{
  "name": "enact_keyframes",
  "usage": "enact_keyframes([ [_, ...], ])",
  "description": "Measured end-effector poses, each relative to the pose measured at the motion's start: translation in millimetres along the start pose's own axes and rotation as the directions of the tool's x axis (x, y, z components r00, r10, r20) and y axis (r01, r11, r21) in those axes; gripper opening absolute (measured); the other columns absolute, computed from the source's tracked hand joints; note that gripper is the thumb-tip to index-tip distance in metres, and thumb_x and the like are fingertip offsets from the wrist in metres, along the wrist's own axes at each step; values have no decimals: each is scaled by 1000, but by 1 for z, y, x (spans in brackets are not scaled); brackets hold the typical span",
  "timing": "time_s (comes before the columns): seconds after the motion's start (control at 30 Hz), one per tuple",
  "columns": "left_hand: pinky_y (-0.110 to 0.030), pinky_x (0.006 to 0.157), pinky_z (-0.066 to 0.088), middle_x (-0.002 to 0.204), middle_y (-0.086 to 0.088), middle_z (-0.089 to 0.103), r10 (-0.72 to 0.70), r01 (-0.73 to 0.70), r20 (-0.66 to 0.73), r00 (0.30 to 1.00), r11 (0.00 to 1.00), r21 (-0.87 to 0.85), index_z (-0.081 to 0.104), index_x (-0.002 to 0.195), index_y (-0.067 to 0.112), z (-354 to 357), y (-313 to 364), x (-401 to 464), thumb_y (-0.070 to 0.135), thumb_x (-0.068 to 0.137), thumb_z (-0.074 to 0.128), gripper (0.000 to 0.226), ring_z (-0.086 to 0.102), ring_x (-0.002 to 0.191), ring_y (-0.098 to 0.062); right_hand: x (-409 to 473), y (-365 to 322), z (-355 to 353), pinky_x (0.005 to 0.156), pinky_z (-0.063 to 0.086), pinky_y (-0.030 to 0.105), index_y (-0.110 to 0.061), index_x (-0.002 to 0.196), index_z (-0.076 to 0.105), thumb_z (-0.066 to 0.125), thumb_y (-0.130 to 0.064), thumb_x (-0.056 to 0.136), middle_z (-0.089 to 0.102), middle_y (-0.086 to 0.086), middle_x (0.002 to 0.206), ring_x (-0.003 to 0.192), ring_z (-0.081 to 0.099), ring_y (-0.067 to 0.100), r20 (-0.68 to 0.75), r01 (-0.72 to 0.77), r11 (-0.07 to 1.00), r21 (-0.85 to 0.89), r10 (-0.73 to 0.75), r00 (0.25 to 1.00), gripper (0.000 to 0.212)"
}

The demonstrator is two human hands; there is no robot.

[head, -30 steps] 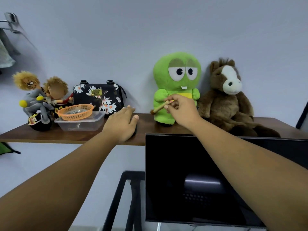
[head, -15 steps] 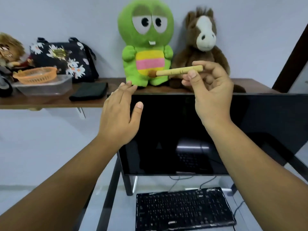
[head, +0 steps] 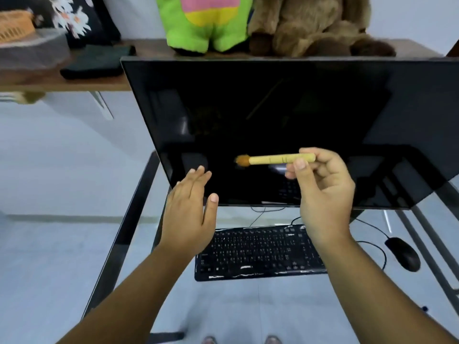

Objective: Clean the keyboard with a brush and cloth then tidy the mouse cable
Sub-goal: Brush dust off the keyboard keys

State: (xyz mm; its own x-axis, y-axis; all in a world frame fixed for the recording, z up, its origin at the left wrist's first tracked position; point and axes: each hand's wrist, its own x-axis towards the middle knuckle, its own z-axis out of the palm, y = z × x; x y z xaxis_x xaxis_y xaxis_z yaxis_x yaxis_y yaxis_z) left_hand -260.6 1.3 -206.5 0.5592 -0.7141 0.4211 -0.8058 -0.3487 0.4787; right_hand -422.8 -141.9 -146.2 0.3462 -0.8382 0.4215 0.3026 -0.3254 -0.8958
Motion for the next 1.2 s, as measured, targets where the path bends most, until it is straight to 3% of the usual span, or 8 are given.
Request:
enact_keyframes([
  [0.23,-41,117,24,152,1,37,-172,156,196,965,983,96,39,145,18,50,-44,-48,44,96,22,58,27,143,-16,-57,77,-18,75,54,35,-26,101,64,67,-25,90,67,-4,88,80,64,22,0,-168,972,-163,170,985,10],
  [0.43,-38,121,9,159,2,24,-384,320,404,830,922,219,23,151,20,80,-89,-93,35,101,30,53,14,147,-14,-93,127,-17,69,59,49,-15,96,43,50,-20,98,73,10,99,74,72,31,2,-361,920,-153,366,931,9],
  [0.53,-37,121,7,160,4,16,-432,363,459,776,901,236,16,153,21,85,-102,-104,38,101,30,57,8,148,-13,-102,145,-8,74,58,51,-26,91,46,64,-13,92,72,7,91,76,73,31,-15,-436,882,-181,441,898,23],
  [0.63,-36,121,4,161,4,11,-445,377,497,745,895,237,12,154,21,88,-111,-109,44,100,31,62,4,148,-13,-110,155,11,74,57,54,-38,78,53,69,-17,79,72,2,88,79,71,31,17,-438,862,-255,457,889,26],
  [0.83,-34,119,7,162,3,8,-467,429,509,723,881,199,9,154,19,97,-120,-109,60,94,35,77,3,149,-13,-122,170,52,68,58,39,-33,78,52,67,-11,83,71,-3,91,81,73,22,124,-399,871,-287,447,886,27],
  [1.0,-34,118,13,162,2,6,-480,446,516,710,873,197,6,154,18,102,-120,-107,65,90,40,87,2,149,-13,-130,180,54,55,47,21,-25,81,50,65,-6,87,68,-3,91,75,68,9,156,-248,839,-485,362,919,25],
  [1.1,-34,118,15,162,2,7,-487,457,511,709,868,193,7,154,17,104,-122,-108,65,89,43,88,3,149,-14,-135,179,57,55,51,24,-26,83,49,65,-1,87,69,-5,93,84,71,6,93,-256,870,-422,323,942,30],
  [1.2,-33,118,16,162,2,8,-487,453,499,717,870,197,8,153,16,107,-125,-109,63,89,46,88,3,149,-14,-140,180,63,54,50,22,-19,83,51,65,-4,88,69,-8,96,83,69,3,184,-227,862,-453,340,922,22],
])
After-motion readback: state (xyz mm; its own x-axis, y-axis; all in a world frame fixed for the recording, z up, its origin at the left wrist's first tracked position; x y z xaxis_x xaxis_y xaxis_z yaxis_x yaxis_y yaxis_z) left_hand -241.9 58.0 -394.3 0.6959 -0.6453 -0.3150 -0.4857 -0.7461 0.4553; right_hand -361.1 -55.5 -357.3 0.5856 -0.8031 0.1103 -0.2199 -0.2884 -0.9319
